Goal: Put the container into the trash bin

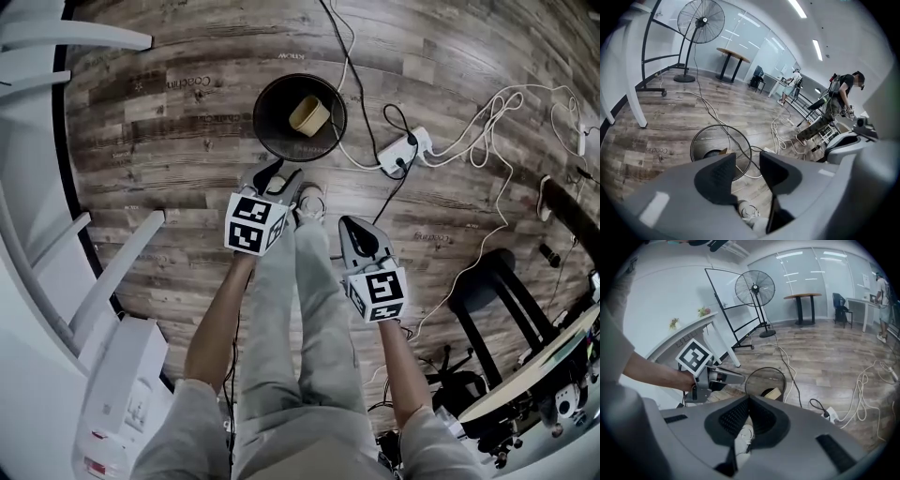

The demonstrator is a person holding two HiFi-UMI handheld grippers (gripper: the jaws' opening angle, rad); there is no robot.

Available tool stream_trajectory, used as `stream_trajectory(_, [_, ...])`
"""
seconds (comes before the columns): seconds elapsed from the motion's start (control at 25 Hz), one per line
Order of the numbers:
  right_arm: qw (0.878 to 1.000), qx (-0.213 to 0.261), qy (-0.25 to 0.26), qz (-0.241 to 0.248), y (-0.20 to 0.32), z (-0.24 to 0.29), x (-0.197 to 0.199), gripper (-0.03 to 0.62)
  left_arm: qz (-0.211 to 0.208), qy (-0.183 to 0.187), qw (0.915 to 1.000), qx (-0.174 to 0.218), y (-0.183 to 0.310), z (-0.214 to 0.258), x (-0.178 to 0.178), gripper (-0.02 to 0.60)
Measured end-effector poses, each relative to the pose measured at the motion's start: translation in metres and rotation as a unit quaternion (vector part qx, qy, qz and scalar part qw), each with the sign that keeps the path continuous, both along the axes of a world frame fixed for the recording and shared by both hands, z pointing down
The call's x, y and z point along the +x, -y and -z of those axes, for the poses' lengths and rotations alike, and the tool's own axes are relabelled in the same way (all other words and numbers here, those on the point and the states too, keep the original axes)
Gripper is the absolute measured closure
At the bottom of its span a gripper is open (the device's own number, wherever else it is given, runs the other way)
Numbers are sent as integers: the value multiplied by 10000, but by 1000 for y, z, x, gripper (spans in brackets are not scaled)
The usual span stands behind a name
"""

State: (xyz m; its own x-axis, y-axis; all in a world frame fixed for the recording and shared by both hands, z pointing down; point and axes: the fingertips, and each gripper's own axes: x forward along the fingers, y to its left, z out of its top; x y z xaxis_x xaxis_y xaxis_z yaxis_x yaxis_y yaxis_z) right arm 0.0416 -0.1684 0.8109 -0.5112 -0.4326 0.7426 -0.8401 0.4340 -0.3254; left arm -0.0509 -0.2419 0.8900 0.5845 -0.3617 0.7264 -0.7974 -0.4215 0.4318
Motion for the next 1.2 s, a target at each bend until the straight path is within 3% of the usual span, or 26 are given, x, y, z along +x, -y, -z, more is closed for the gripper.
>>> stream_trajectory(0.72, [9991,335,-1,276,28,42,-29,580,625,-76,9968,486,-26,103,-48,564])
stream_trajectory(1.2, [9980,632,49,85,47,106,-34,580,846,-209,9927,835,-23,188,-68,571])
